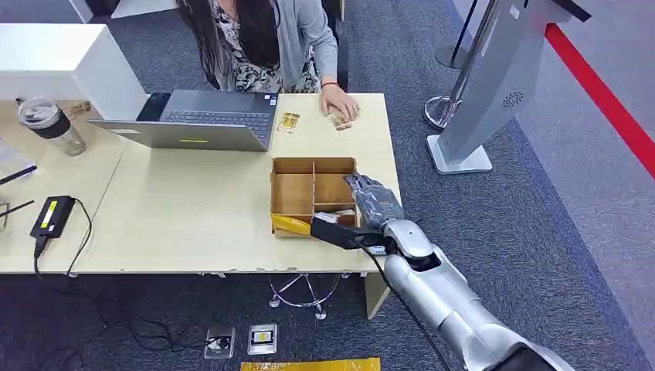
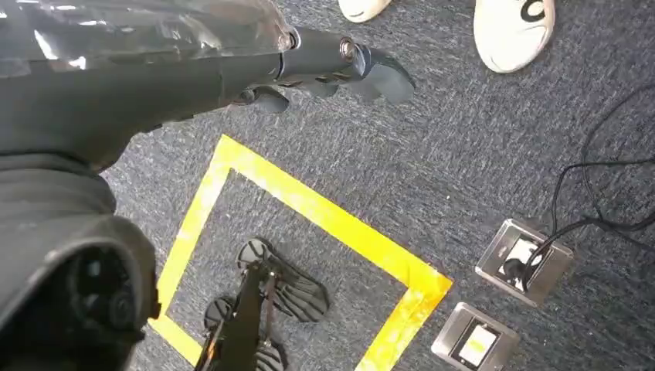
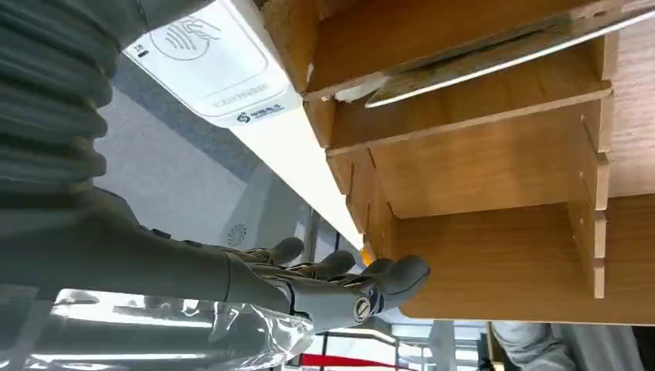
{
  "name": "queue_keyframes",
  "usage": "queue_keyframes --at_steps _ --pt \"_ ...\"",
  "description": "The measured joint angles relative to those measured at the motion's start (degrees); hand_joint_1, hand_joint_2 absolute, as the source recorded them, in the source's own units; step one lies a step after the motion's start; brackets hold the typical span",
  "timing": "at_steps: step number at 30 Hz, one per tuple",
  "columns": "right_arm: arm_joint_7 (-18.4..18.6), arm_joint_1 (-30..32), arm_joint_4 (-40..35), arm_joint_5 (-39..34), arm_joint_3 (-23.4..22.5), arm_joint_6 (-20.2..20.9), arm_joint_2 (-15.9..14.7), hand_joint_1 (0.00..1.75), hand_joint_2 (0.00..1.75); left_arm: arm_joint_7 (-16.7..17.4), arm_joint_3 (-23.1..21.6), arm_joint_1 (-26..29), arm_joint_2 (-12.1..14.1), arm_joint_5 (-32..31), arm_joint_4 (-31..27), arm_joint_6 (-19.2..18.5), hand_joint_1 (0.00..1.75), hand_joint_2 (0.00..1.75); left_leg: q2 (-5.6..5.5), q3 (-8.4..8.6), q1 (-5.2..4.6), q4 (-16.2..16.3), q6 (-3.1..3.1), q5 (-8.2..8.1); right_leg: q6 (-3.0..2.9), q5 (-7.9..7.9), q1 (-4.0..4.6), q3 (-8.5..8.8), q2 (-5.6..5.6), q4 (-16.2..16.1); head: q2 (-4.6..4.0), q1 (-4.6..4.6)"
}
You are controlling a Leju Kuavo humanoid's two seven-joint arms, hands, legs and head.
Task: Pass the card to the sensor for recognition and then transmit it.
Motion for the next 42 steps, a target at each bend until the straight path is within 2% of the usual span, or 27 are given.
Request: queue_keyframes --at_steps 1,2,5,6,7,24,25,27,42 --pt "-0.18 0.00 0.00 -0.11 0.00 0.04 0.02 1.68 1.75 0.00 0.00 0.00 0.00 0.00 0.00 -0.02 0.00 0.00 0.00 0.00 0.00 0.00 0.00 0.00 0.00 0.00 0.00 0.00 0.00 0.00 0.00 0.00" --pt "-0.26 0.00 0.00 -0.24 0.00 0.07 0.09 1.75 1.75 0.00 0.00 0.00 0.00 -0.02 0.00 -0.07 0.00 0.00 0.00 0.00 0.00 0.00 0.00 0.00 0.00 0.00 0.00 0.00 0.01 0.00 0.00 0.00" --pt "-0.46 0.00 0.00 -0.66 0.02 0.13 0.22 1.75 1.75 0.00 0.00 0.00 0.00 0.00 0.00 -0.20 0.00 0.00 0.00 0.00 0.00 0.00 0.00 0.00 0.00 0.00 0.00 0.00 0.00 0.00 0.00 0.00" --pt "-0.68 0.01 0.00 -0.81 0.02 0.13 0.24 0.16 1.75 0.00 0.00 0.00 0.00 0.00 0.00 -0.22 0.00 0.00 0.00 0.00 0.00 0.00 0.00 0.00 0.00 0.00 0.00 0.00 0.00 0.00 0.00 0.00" --pt "-0.81 0.02 0.00 -0.94 0.02 0.11 0.28 0.00 1.75 0.00 0.00 0.00 0.00 0.00 0.00 -0.24 0.00 0.00 0.00 0.00 0.00 0.00 0.00 0.00 0.00 0.00 0.00 0.00 0.00 0.00 0.00 0.00" --pt "-0.74 0.11 0.00 -2.84 0.00 0.15 0.28 0.00 1.75 0.00 0.00 0.00 0.02 -0.39 0.00 -0.98 0.00 0.00 0.00 0.01 0.00 0.00 0.00 0.00 0.00 0.00 0.00 0.00 0.01 0.00 0.00 0.00" --pt "-0.74 0.14 0.00 -2.89 0.00 0.15 0.28 1.52 1.75 0.00 0.00 0.00 0.02 -0.39 0.00 -1.01 0.00 0.00 0.00 0.01 0.00 0.00 0.00 0.00 0.00 0.00 0.00 0.00 0.01 0.00 0.00 0.00" --pt "-0.77 0.19 0.00 -3.02 0.00 0.15 0.28 1.75 1.75 0.00 0.00 0.00 0.02 -0.39 0.00 -1.01 0.00 0.00 0.00 0.01 0.00 0.00 0.00 0.00 0.00 0.00 0.00 0.00 0.01 0.00 0.00 0.00" --pt "-0.92 0.43 0.00 -2.80 0.15 -0.09 0.26 1.75 1.75 0.00 0.00 0.00 0.02 -0.39 0.00 -0.66 0.00 0.00 0.00 0.01 0.00 0.00 0.00 0.00 0.00 0.00 0.00 0.00 0.01 0.00 0.00 0.00"
